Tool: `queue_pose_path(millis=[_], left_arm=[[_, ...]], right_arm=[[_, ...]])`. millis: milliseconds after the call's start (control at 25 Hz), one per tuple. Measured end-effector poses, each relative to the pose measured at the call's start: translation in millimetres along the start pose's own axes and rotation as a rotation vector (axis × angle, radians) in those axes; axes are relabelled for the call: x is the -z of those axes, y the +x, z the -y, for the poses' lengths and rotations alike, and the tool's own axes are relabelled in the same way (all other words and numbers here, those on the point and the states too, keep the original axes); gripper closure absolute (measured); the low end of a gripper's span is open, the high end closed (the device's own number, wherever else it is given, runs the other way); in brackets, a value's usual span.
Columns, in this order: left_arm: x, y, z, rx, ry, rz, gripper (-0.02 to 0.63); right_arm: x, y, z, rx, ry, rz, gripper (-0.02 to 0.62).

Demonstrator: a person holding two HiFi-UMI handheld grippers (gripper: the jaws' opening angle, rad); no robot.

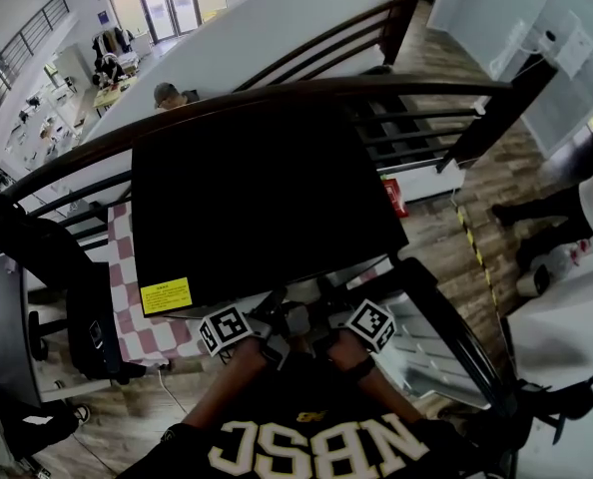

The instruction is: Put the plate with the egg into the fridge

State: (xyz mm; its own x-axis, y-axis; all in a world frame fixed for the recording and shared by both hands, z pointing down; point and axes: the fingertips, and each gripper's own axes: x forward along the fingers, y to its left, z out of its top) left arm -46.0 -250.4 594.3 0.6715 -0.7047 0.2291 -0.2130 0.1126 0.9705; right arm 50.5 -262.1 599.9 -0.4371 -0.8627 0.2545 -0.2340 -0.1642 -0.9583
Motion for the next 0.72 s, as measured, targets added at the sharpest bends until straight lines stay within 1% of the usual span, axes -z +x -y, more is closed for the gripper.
queue_pose_path(millis=[120,320,480,600,720], left_arm=[[0.4,0.8,0.3,0.008,-0.002,-0.007,0.572],[1.4,0.7,0.8,0.01,0.012,-0.007,0.572],[-0.1,0.3,0.9,0.017,0.02,-0.008,0.572],[-1.2,-1.9,2.0,0.002,0.074,-0.027,0.571],[-1.6,-3.5,5.7,-0.007,0.129,-0.03,0.563]], right_arm=[[-2.2,3.2,0.5,-0.001,0.006,0.006,0.566],[-3.2,3.5,-0.2,0.007,-0.012,0.006,0.566],[-1.7,4.4,-1.6,0.002,0.003,-0.005,0.565],[-0.1,3.6,-5.3,-0.025,0.003,-0.029,0.565],[2.8,2.0,-6.4,-0.033,-0.041,-0.061,0.557]])
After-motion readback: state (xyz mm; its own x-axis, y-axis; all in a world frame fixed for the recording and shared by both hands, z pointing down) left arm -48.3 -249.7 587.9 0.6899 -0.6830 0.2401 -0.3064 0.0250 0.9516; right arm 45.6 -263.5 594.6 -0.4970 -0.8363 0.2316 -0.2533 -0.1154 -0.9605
